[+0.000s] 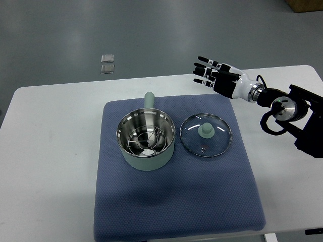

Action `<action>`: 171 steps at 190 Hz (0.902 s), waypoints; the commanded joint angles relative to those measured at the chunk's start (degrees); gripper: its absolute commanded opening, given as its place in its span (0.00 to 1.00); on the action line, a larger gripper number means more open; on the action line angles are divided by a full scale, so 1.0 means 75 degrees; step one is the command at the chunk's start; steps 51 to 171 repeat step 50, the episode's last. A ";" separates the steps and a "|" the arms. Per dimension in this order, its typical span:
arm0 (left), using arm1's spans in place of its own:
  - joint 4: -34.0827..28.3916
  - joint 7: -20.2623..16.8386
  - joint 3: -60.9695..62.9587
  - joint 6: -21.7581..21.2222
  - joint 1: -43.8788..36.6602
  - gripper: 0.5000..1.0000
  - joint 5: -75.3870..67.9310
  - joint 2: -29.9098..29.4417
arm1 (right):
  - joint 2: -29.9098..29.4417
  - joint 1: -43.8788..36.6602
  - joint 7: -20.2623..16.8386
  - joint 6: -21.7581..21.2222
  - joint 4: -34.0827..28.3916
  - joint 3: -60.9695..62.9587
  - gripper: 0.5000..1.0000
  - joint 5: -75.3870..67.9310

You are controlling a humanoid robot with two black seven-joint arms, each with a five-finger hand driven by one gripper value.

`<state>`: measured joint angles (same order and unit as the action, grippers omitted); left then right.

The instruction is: Open lid and place right of pot

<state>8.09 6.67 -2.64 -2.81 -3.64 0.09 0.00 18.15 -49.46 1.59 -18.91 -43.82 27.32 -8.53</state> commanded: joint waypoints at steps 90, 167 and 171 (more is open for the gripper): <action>0.0000 0.0001 0.0012 0.0000 0.0005 1.00 0.0000 0.0000 | -0.0124 0.0196 0.0187 -0.0104 0.0089 0.0025 0.87 0.0035; 0.0000 0.0001 0.0012 0.0000 0.0005 1.00 0.0000 0.0000 | -0.0124 0.0196 0.0187 -0.0104 0.0089 0.0025 0.87 0.0035; 0.0000 0.0001 0.0012 0.0000 0.0005 1.00 0.0000 0.0000 | -0.0124 0.0196 0.0187 -0.0104 0.0089 0.0025 0.87 0.0035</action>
